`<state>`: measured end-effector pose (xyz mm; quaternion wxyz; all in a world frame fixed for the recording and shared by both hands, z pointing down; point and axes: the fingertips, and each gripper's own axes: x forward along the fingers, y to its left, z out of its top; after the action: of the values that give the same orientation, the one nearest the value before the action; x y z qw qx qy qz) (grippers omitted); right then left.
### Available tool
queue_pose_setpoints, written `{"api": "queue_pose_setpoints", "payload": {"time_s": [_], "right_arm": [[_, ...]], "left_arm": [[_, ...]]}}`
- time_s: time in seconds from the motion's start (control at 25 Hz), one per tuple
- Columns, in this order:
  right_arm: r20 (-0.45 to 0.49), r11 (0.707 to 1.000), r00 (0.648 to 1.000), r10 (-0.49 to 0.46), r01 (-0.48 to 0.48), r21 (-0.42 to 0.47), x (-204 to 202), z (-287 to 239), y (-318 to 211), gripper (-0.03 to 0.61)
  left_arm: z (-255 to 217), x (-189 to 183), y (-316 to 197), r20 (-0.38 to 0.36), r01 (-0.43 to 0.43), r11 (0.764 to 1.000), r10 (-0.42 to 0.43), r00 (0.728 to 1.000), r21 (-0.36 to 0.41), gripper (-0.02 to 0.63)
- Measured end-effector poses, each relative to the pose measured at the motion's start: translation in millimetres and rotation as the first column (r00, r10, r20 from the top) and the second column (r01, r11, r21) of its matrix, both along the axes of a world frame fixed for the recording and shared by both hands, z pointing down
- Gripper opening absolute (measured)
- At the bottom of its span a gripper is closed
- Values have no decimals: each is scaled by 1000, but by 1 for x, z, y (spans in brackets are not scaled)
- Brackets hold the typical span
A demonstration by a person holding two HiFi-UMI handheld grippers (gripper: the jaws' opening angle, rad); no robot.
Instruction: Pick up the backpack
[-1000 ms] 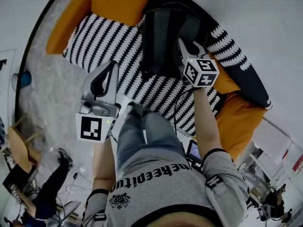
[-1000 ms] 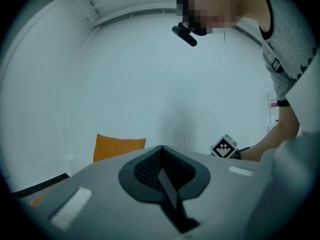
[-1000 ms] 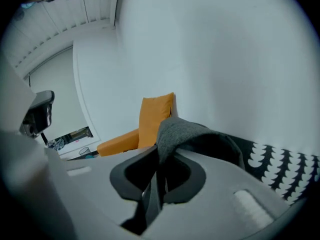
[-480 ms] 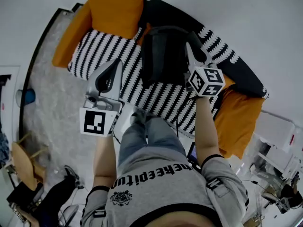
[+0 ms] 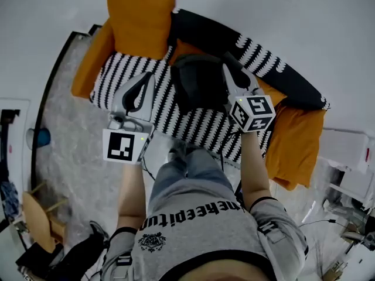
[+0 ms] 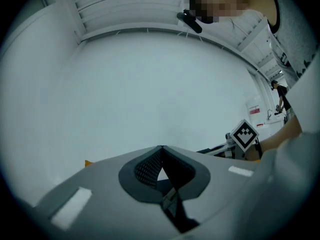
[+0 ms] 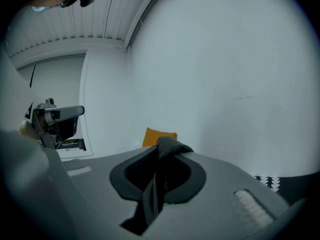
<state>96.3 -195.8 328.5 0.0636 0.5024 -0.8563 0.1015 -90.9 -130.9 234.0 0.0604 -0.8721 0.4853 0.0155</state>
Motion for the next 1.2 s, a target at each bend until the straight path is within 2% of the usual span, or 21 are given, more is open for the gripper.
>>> {"api": "queue_pose_setpoints", "payload": {"time_s": [0.2, 0.4, 0.68, 1.2], "right_arm": [[1, 1000, 1000, -15, 15, 15, -8, -12, 28, 26], [-32, 999, 999, -11, 12, 45, -8, -28, 46, 28], [-59, 993, 997, 46, -40, 108, 8, -58, 70, 28], [-34, 965, 987, 159, -148, 218, 37, -118, 116, 29]], "left_arm": [[-14, 3, 15, -4, -27, 999, 27, 1000, 31, 18], [-20, 6, 25, 4, -39, 999, 39, 999, 12, 18], [-32, 17, 36, -6, -83, 996, 83, 997, 36, 18], [-56, 38, 56, -3, -166, 982, 167, 986, 87, 17]]}}
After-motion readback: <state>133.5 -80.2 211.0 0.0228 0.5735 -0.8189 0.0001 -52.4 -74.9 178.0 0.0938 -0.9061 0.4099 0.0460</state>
